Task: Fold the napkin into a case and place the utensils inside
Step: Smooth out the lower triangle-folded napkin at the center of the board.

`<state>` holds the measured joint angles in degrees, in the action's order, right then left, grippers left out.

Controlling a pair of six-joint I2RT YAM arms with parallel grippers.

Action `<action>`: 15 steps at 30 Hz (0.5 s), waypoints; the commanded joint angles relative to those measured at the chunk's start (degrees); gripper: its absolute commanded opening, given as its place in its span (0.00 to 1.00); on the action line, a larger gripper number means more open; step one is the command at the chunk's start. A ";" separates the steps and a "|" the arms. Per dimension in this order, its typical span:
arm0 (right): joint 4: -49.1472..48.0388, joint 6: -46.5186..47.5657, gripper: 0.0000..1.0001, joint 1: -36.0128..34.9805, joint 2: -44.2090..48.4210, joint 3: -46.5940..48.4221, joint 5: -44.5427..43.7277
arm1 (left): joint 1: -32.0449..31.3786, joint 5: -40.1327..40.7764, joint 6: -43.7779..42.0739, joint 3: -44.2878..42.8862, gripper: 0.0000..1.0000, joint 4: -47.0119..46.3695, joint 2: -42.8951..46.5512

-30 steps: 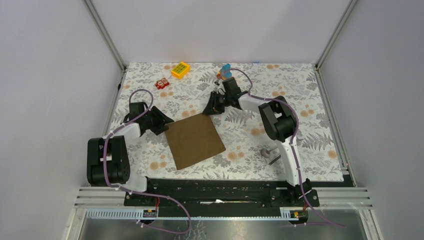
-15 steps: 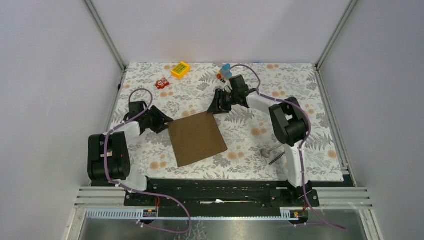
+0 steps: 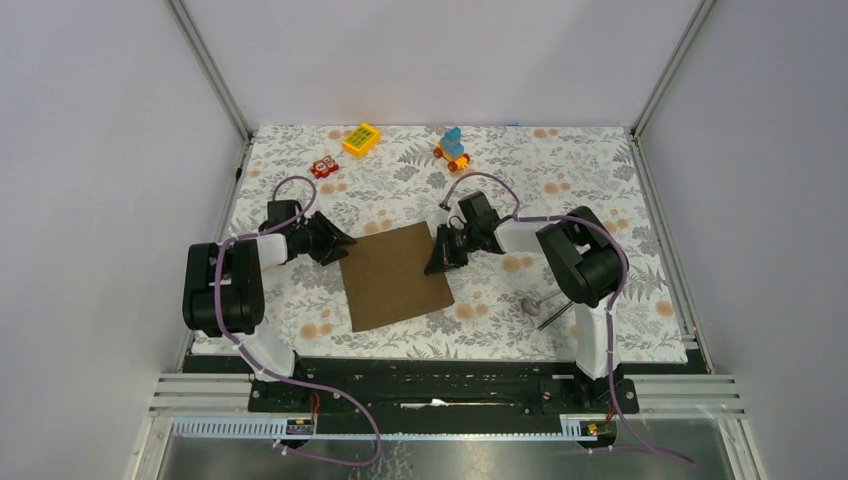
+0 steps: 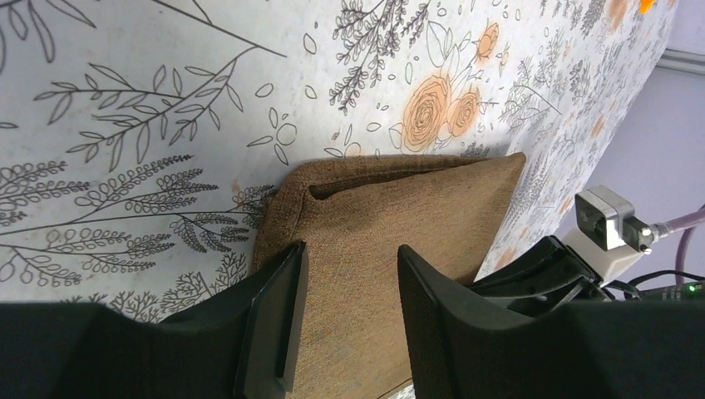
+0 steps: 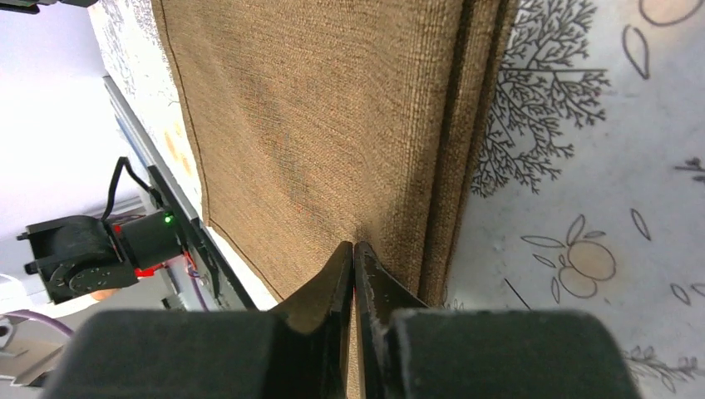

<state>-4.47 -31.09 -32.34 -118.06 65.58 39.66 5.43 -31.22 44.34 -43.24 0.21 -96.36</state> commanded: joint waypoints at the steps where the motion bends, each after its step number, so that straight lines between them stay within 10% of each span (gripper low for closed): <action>1: 0.67 3.26 0.09 0.06 4.02 -2.68 -5.62 | -0.63 4.17 -3.21 -0.56 0.50 -0.34 -0.51; 15: -2.24 0.74 0.16 -2.25 12.08 -7.92 0.85 | -2.50 3.11 -6.53 -7.46 0.60 8.13 -0.20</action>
<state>-2.72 -28.80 -33.78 -107.37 61.41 37.87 2.55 -29.52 40.47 -47.29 6.24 -92.07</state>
